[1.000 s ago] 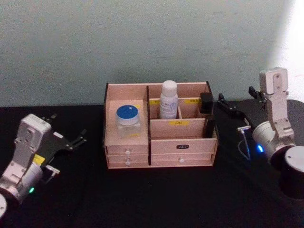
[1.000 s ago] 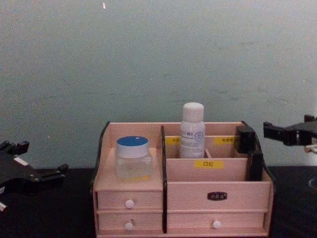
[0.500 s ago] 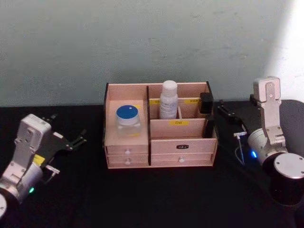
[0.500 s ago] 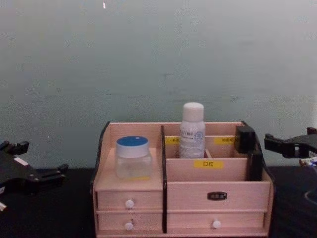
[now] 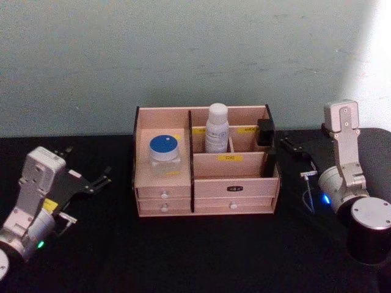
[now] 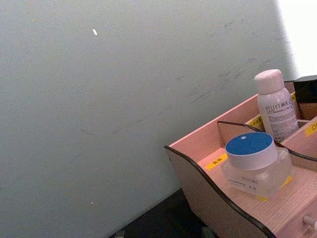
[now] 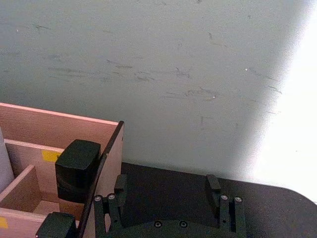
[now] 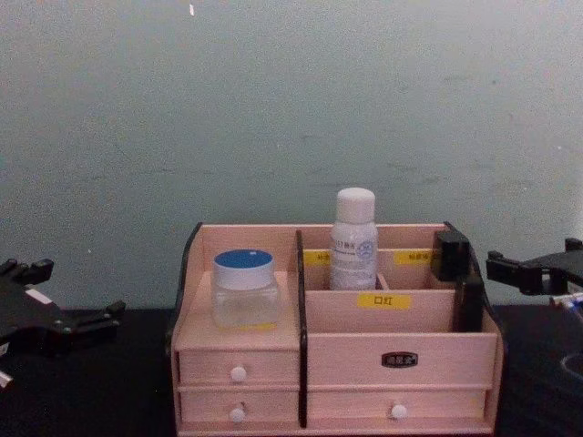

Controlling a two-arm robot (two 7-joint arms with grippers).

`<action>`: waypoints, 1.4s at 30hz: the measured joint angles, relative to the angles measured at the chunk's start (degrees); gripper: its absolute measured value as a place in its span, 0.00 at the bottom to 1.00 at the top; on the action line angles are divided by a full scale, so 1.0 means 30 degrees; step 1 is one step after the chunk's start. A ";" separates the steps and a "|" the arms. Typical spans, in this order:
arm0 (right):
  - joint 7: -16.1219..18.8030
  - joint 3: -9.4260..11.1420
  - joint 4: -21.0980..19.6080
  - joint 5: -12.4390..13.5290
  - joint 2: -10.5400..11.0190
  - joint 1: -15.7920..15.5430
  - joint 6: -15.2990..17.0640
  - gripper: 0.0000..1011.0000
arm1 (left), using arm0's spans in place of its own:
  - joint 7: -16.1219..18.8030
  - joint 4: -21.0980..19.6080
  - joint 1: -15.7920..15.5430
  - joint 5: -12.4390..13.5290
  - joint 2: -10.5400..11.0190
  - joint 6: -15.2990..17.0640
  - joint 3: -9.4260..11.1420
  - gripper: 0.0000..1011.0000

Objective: Pick up the facial cleanser and watermelon frost from the table and place them into the tiered storage box.

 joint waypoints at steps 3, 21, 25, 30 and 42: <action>0.0004 -0.0006 -0.0003 0.0011 0.0004 0.0002 0.0001 0.99 | -0.0001 0.0000 -0.0001 0.0000 0.0000 0.0000 -0.0001 0.99; 0.0032 -0.0032 -0.0033 0.0059 0.0030 0.0007 -0.0014 0.99 | -0.0001 0.0000 0.0000 0.0000 0.0000 -0.0001 0.0000 0.99; 0.0033 -0.0031 -0.0035 0.0065 0.0030 0.0007 -0.0020 0.99 | 0.0000 0.0000 -0.0001 -0.0001 0.0001 0.0000 0.0000 0.99; 0.0033 -0.0032 -0.0035 0.0075 0.0030 0.0007 -0.0022 0.99 | -0.0001 -0.0001 -0.0002 0.0000 0.0001 0.0000 0.0000 0.99; 0.0032 -0.0032 -0.0035 0.0091 0.0031 0.0007 -0.0023 0.99 | 0.0000 0.0000 -0.0001 -0.0001 0.0001 0.0000 -0.0001 0.99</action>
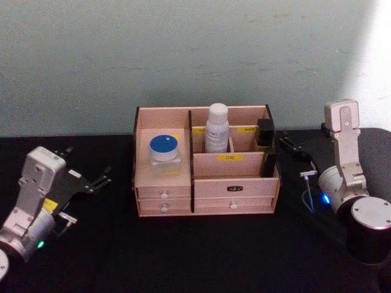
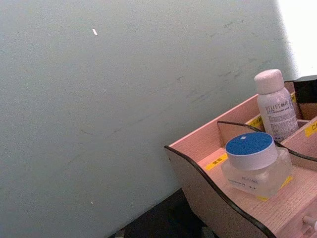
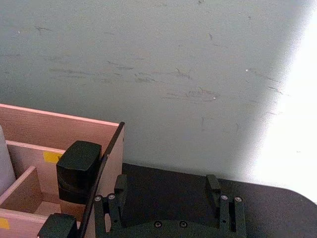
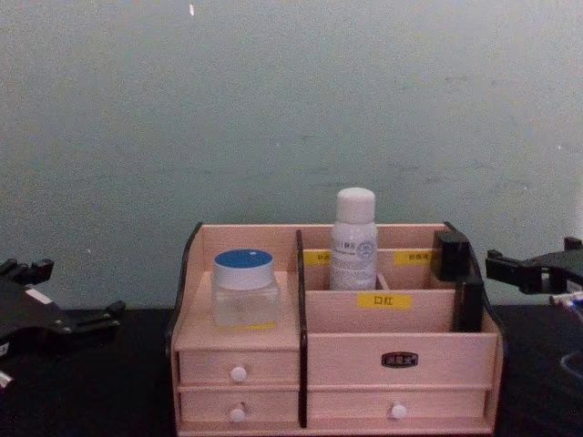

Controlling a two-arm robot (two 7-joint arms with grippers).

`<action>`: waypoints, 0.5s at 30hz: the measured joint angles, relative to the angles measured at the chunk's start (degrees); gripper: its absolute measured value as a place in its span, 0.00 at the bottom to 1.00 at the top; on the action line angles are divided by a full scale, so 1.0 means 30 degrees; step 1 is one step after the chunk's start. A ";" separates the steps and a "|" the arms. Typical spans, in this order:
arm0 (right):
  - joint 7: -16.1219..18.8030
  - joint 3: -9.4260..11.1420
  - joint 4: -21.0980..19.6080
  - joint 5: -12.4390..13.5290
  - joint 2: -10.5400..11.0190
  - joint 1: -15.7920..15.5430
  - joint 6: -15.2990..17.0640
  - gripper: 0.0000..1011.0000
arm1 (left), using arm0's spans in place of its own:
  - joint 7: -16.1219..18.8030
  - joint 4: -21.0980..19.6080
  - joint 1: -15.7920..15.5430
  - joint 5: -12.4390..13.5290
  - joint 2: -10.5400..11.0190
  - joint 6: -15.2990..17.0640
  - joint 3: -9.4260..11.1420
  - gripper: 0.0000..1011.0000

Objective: Pick up the facial cleanser and watermelon frost from the table and place them into the tiered storage box.

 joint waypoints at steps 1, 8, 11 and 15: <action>0.0000 0.0000 0.0000 0.0000 0.0000 0.0000 0.0001 0.99 | 0.0000 0.0000 0.0001 0.0001 -0.0001 0.0000 0.0000 0.99; 0.0000 0.0000 0.0001 0.0000 -0.0001 0.0000 0.0001 0.99 | 0.0000 0.0000 0.0001 0.0001 -0.0001 0.0000 0.0000 0.99; 0.0000 0.0000 0.0000 0.0000 -0.0001 0.0000 0.0000 0.99 | 0.0000 0.0000 0.0000 0.0001 -0.0001 0.0000 0.0000 0.99; 0.0000 0.0000 0.0000 0.0000 -0.0001 0.0000 0.0001 0.99 | 0.0000 -0.0001 -0.0001 0.0001 -0.0001 0.0000 0.0000 0.99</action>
